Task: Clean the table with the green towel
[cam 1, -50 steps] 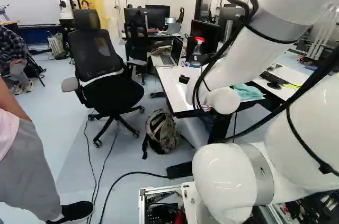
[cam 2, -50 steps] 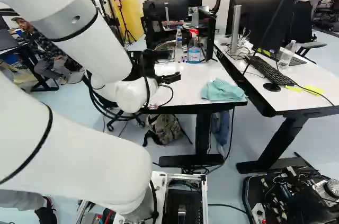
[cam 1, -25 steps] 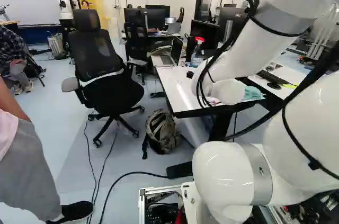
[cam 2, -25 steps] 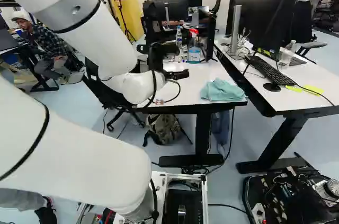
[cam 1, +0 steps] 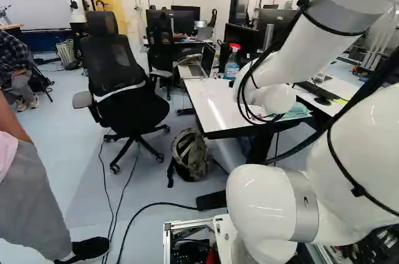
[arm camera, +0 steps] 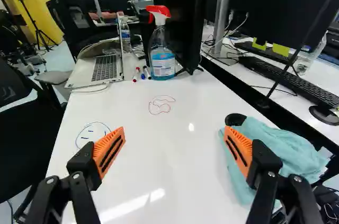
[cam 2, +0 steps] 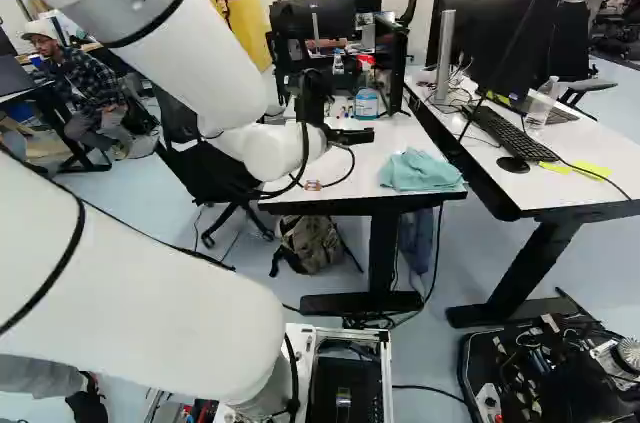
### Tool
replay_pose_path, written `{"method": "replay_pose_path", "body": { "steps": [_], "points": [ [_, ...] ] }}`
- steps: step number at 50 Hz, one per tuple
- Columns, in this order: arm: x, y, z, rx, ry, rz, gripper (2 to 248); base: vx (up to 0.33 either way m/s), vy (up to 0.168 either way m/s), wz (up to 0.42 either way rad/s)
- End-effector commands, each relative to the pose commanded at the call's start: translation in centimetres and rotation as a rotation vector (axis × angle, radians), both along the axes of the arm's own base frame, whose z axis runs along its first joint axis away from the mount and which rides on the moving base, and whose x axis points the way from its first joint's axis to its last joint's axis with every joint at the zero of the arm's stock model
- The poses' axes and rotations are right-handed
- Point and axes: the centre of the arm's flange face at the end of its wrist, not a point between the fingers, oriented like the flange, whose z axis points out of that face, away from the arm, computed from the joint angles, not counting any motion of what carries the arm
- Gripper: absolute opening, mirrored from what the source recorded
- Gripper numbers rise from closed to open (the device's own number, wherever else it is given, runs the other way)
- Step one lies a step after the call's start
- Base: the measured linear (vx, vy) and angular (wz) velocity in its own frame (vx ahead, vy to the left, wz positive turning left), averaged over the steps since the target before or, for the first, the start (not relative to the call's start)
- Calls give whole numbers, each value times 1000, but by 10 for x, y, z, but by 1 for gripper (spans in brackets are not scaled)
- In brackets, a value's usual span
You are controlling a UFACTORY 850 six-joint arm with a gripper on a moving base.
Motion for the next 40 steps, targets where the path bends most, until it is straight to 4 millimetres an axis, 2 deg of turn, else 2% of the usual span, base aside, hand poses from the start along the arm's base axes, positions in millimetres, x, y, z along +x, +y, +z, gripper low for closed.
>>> {"method": "replay_pose_path", "body": {
  "steps": [40],
  "points": [
    [8,-54,30,27,71,-135,247,0,0,0]
  ]
}}
